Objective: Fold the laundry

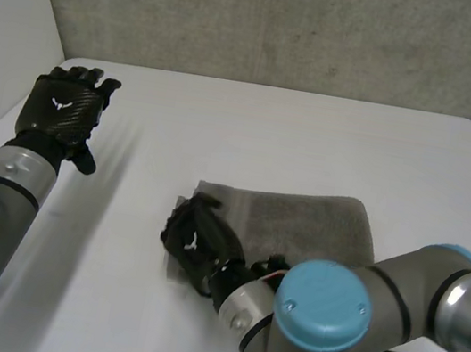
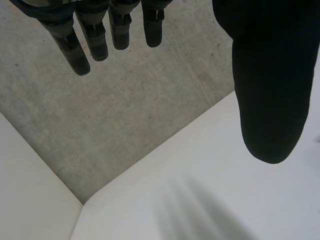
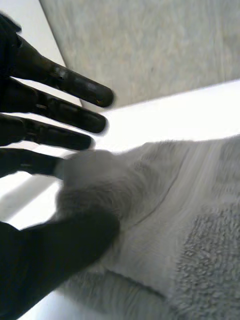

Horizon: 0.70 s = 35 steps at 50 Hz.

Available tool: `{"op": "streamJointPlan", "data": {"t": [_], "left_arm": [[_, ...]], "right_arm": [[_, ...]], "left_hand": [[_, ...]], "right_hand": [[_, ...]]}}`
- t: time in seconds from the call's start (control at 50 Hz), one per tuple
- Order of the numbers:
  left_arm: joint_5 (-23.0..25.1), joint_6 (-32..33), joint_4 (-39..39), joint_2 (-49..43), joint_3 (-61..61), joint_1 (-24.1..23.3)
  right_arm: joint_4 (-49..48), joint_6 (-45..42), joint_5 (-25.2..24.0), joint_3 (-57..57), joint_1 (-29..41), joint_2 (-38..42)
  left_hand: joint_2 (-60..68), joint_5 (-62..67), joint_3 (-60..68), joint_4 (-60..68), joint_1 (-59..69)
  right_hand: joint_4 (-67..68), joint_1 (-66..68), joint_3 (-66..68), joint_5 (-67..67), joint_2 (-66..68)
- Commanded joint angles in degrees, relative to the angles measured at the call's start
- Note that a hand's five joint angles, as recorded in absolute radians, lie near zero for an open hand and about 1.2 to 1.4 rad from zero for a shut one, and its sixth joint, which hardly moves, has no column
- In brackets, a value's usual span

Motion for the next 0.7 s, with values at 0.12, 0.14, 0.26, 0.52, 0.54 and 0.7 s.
{"op": "streamJointPlan", "data": {"t": [0.12,0.14,0.26,0.52,0.54,0.7], "left_arm": [[0.0,0.0,0.0,-0.6,-1.0,-1.3],[0.0,0.0,0.0,-0.6,-1.0,-1.3],[-0.1,0.0,0.0,-0.4,-1.2,-2.9],[-0.1,-0.1,0.1,-0.6,-1.9,-4.1],[-0.1,-0.1,0.1,-0.7,-1.9,-4.1],[-0.1,-0.1,0.1,-1.2,-1.9,-4.4]], "right_arm": [[0.4,11.6,5.9,4.3,-6.8,-12.7],[0.4,11.7,6.0,4.3,-6.8,-12.7],[4.6,26.1,5.4,10.8,-16.6,-21.6],[8.8,33.4,-4.3,22.2,-34.5,-22.2],[8.9,33.4,-4.4,22.1,-35.0,-22.2],[9.6,33.2,-4.6,21.3,-35.3,-22.0]], "left_hand": [[0.5,-1.8,0.2,0.3,-0.3],[0.5,-1.8,0.2,0.3,-0.3],[0.5,-1.8,0.2,0.3,-0.3],[0.5,-1.8,0.2,0.3,-0.3],[0.5,-1.8,0.2,0.3,-0.3],[0.5,-1.8,0.2,0.3,-0.3]], "right_hand": [[-27.5,-21.1,-27.6,-28.4,-26.1],[-27.5,-21.1,-27.6,-28.4,-26.1],[-27.5,-21.1,-27.6,-28.4,-26.1],[-17.3,-11.0,-17.4,-18.2,-15.9],[-10.5,-4.1,-10.6,-11.4,-9.1],[5.1,11.4,4.9,4.1,6.5]]}}
